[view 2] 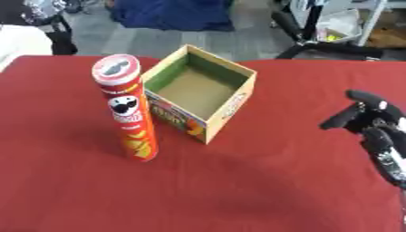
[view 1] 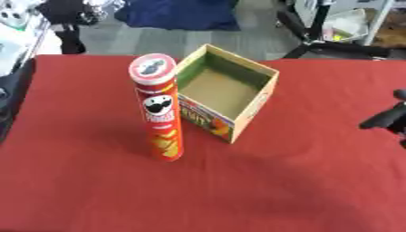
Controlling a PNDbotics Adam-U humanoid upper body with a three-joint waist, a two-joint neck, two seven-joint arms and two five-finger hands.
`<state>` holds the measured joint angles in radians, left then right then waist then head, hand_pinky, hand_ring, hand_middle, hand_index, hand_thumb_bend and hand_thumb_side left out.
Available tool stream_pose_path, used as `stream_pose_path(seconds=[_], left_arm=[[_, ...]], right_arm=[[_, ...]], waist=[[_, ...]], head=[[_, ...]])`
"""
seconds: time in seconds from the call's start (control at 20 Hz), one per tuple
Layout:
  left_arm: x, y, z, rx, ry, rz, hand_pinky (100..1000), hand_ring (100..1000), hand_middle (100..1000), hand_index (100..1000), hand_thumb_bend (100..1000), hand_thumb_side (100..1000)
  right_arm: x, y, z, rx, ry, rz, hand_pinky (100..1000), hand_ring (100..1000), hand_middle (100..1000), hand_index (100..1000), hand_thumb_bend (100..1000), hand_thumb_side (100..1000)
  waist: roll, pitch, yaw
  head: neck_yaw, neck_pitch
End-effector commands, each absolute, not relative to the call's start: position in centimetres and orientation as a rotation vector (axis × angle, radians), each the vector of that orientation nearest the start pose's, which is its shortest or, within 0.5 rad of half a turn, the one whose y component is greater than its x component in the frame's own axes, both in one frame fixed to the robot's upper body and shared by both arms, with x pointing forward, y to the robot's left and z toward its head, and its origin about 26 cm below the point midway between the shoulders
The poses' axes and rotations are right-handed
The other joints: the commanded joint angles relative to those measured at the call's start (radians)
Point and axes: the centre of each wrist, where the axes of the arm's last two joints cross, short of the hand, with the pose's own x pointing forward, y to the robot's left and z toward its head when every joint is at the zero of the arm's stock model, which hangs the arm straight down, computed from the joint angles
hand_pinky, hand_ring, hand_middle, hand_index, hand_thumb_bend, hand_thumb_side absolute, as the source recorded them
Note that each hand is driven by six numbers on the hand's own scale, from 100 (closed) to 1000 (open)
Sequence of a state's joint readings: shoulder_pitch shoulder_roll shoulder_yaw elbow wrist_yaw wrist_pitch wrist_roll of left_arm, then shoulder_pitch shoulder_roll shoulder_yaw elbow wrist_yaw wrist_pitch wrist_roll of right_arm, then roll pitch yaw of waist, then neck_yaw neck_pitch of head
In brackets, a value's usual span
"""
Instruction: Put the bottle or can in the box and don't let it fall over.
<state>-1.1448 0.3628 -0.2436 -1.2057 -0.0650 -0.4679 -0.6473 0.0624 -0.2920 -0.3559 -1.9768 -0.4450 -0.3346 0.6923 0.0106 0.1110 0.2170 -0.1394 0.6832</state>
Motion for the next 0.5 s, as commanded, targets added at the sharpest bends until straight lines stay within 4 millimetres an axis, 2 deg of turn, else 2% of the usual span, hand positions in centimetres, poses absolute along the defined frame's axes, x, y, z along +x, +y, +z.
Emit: stream_pose_path(seconds=[0.05,0.1,0.5], left_arm=[[44.9,16.8,32.8,-0.016,2.449,2.19,1000,1000,1000,1000,100,794],[44.9,16.6,32.4,-0.027,2.44,2.204,1000,1000,1000,1000,100,860],[44.9,15.3,31.1,-0.127,2.352,2.298,1000,1000,1000,1000,100,935]], right_arm=[[23.3,-37.9,13.7,0.161,-2.284,0.637,691,656,572,900,100,524],[23.3,-37.9,13.7,0.161,-2.284,0.638,691,656,572,900,100,524],[23.3,-37.9,13.7,0.16,-2.282,0.639,691,655,570,898,100,524]], waist=[[0.002,-0.013,-0.001],[0.002,-0.013,-0.002],[0.001,-0.013,-0.003]], head=[[-0.006,-0.003],[-0.007,-0.003],[-0.005,0.002]])
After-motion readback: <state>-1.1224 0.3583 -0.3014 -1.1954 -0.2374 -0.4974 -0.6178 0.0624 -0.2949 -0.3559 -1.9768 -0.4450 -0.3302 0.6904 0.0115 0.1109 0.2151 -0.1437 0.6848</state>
